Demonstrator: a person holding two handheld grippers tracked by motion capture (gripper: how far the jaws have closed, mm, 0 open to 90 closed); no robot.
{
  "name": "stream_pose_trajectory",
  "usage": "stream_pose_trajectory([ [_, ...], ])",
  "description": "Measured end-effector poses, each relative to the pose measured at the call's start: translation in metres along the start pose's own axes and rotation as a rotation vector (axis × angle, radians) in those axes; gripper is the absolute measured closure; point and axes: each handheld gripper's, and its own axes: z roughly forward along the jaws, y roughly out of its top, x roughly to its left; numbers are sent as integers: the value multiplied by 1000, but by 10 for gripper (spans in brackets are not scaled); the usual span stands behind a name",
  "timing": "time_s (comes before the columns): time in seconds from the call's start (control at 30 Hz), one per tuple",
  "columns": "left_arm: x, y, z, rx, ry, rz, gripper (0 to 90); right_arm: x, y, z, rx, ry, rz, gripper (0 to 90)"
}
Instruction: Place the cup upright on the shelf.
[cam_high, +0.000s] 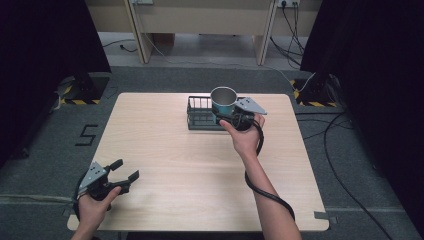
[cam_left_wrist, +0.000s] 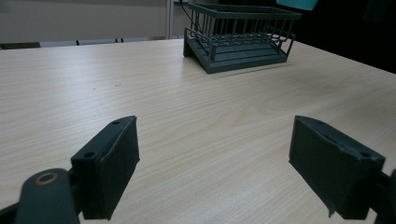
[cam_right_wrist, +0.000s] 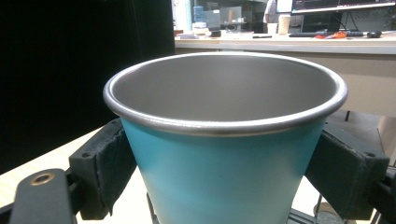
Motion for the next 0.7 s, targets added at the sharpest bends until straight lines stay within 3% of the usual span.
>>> stream_pose_trajectory([
  [0.7,0,0,0,-1,0,-2,154,-15,11,26,13,-30,28,156],
])
